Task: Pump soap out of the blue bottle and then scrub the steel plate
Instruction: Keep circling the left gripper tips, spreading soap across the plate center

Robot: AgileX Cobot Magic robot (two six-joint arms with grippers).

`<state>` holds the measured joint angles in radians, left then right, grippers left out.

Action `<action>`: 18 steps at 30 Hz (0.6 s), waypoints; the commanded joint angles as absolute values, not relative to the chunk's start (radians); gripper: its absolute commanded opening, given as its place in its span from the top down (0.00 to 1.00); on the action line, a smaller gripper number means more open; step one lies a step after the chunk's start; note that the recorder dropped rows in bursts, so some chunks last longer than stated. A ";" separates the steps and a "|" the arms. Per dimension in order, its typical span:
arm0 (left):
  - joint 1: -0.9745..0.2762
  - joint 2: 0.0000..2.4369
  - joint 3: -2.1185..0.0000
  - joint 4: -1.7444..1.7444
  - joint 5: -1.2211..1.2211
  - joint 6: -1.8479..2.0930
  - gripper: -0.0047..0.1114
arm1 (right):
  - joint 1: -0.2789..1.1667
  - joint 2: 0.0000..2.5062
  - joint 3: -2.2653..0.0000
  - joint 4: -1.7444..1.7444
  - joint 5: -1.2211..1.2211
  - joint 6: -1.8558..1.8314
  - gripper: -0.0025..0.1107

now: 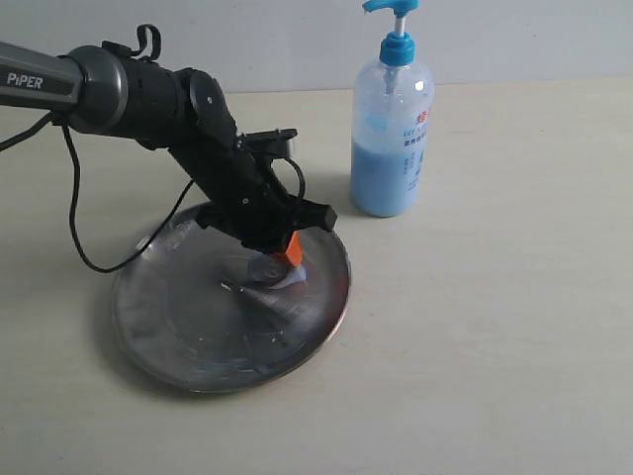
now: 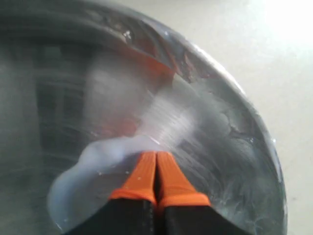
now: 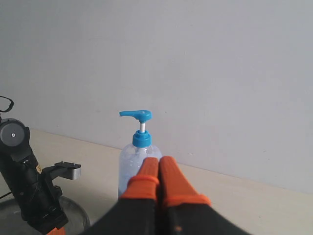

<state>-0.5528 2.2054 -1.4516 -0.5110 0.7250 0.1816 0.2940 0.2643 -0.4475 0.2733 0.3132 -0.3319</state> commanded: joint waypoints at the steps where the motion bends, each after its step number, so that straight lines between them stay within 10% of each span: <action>1: -0.559 2.217 -1.445 -0.405 0.688 0.175 0.96 | 0.291 0.256 -0.444 0.280 0.299 -0.337 0.98; 18: -0.559 2.228 -1.445 -0.160 0.867 0.134 0.96 | 0.291 0.256 -0.444 0.283 0.299 -0.337 0.98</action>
